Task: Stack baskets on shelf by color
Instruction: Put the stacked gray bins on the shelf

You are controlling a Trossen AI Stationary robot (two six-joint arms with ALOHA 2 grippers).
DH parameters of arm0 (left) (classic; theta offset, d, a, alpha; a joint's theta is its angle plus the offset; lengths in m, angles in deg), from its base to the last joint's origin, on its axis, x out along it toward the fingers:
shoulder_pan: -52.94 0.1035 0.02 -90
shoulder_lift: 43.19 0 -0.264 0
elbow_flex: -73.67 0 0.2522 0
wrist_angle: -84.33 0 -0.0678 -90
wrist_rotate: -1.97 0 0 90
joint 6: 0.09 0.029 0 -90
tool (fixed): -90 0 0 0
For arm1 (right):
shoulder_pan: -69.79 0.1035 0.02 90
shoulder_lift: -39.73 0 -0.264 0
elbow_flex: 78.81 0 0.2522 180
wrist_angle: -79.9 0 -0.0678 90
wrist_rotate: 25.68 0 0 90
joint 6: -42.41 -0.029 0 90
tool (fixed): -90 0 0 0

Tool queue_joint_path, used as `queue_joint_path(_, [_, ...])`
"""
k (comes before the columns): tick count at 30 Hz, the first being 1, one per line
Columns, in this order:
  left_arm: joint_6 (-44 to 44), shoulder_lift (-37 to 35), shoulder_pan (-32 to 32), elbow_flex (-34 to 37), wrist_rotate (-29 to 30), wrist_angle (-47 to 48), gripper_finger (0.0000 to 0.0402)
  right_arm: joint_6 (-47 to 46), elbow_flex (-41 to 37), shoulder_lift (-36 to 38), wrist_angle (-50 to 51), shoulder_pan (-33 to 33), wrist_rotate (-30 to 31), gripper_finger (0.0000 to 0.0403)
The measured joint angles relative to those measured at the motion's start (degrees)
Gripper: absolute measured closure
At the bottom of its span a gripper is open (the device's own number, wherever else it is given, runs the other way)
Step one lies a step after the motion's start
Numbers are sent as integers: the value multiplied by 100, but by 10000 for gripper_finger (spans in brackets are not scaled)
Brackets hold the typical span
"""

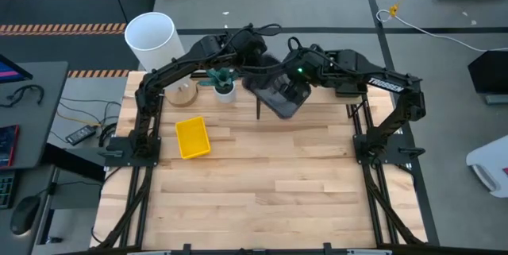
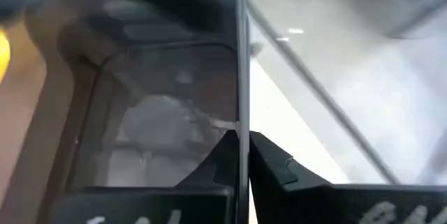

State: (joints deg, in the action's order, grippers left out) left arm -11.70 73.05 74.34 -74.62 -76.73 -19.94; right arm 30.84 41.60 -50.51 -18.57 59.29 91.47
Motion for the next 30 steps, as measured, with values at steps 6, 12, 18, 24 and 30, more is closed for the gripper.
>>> queue_joint_path(6, [-449, -11, 5, -6, 49, -152, 203, -3, -7, -7, 35, 25, -83, 385])
queue_joint_path(12, [-420, -107, -17, -32, 4, -72, 135, -199, -4, -9, 414, 1, -88, 385])
queue_joint_path(18, [-151, -446, -70, -48, -57, -34, 146, -558, -4, 230, 836, -201, -129, 385])
queue_joint_path(24, [131, -748, -213, -47, 39, -134, 171, -1193, -4, 636, 1238, -612, -254, 385])
queue_joint_path(30, [602, -788, -507, -9, 344, -249, 194, -1753, -4, 930, 1627, -911, -122, 385])
